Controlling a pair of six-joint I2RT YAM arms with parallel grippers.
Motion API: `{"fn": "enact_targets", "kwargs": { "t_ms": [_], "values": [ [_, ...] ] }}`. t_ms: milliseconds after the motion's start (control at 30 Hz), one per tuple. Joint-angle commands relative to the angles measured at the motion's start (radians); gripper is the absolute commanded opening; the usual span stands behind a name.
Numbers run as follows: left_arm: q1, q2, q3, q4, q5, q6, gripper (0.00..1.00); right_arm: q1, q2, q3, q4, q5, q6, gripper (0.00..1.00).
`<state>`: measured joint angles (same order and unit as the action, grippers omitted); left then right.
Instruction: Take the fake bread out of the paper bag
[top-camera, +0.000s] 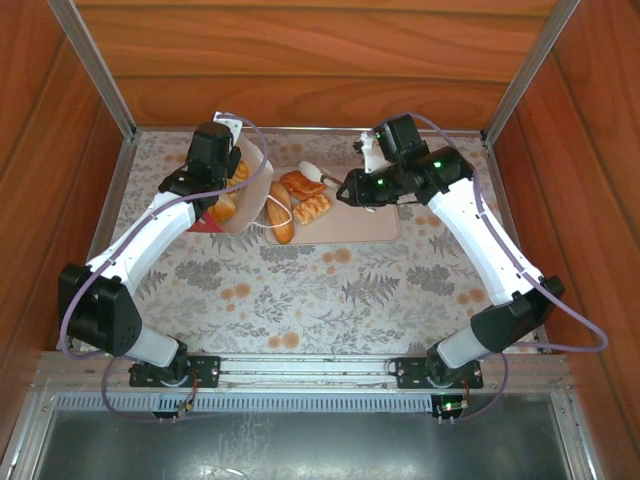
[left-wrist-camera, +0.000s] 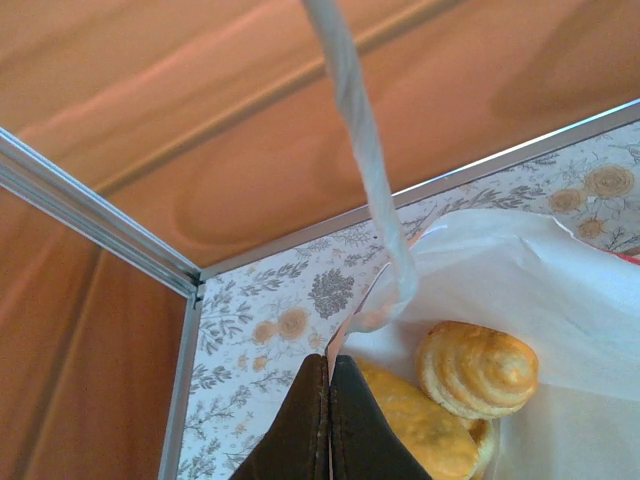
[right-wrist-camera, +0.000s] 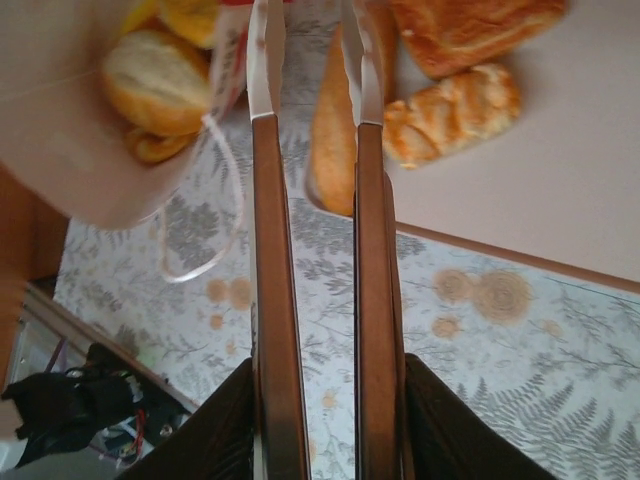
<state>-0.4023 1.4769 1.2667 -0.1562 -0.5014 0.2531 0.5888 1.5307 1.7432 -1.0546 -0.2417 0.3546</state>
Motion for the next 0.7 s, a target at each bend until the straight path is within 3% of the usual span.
{"fn": "enact_targets", "kwargs": {
  "t_ms": [0, 267, 667],
  "values": [
    [-0.006, -0.040, -0.007, 0.018, 0.007, -0.020, 0.00, 0.065, 0.007, 0.066, 0.016, 0.013, 0.005, 0.36],
    [-0.007, -0.056, -0.014, 0.012, 0.023, -0.040, 0.00, 0.178, 0.078, 0.153, 0.021, 0.089, -0.024, 0.37],
    [-0.007, -0.057, -0.011, 0.001, 0.046, -0.055, 0.00, 0.272, 0.360, 0.366, -0.024, 0.227, -0.087, 0.38]
  ]
}}
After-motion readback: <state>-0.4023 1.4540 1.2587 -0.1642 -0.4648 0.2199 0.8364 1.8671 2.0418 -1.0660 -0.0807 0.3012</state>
